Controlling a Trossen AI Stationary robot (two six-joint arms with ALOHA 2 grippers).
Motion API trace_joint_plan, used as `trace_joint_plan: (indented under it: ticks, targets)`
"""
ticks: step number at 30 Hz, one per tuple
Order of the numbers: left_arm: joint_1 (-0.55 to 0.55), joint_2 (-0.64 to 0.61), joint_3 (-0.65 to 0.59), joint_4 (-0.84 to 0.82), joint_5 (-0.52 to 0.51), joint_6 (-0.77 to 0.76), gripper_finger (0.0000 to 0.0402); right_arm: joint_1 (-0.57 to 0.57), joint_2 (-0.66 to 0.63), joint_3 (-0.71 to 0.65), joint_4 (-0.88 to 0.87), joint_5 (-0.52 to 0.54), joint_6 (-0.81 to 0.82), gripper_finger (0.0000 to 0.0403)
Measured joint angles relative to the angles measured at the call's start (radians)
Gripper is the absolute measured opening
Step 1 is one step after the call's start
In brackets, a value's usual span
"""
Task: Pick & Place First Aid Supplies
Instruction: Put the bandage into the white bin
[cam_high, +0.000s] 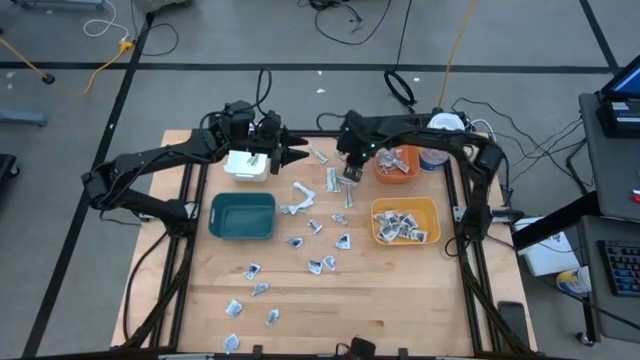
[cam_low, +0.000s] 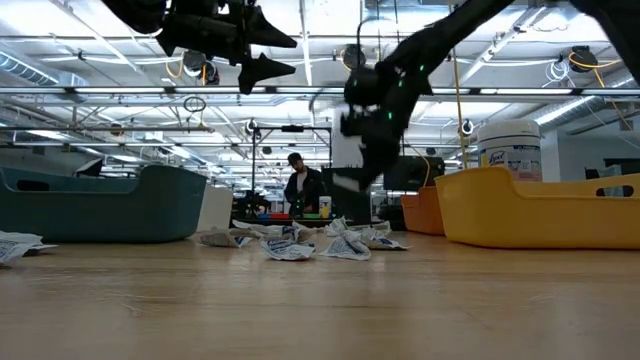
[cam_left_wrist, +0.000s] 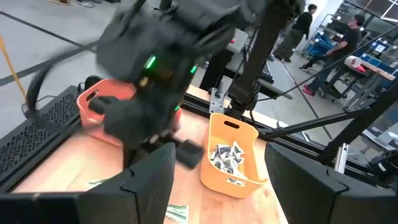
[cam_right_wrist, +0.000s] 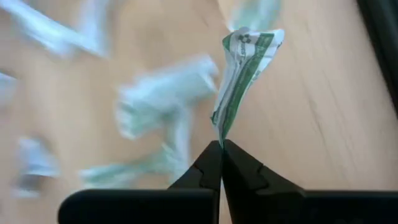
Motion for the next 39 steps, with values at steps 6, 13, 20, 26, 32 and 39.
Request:
trace_joint_plan:
  ticks: [6,13,20,26,32,39]
  targets:
    - [-0.001,0.000,0.000,0.000,0.001,0.000,0.0255,0.031,-0.147,0.001,0.088,-0.171,-0.006,0.0001]
    - [-0.003,0.000,0.000,0.001,0.001,0.010,0.0255,0.091,-0.275,0.001,0.213,-0.251,0.010,0.0001]
    - [-0.017,0.000,0.000,0.024,0.009,0.025,0.0255,0.159,-0.312,0.002,0.343,-0.269,0.065,0.0000]
    - [-0.075,0.001,0.000,0.099,0.007,0.018,0.0255,0.198,-0.305,0.002,0.383,-0.265,0.064,0.0000]
    - [-0.145,0.001,0.000,0.114,-0.074,0.038,0.0255,0.204,-0.299,0.001,0.384,-0.263,0.061,0.0000]
    - [-0.163,0.001,0.000,0.140,-0.117,0.000,0.0228,0.204,-0.299,0.002,0.388,-0.263,0.059,0.0000]
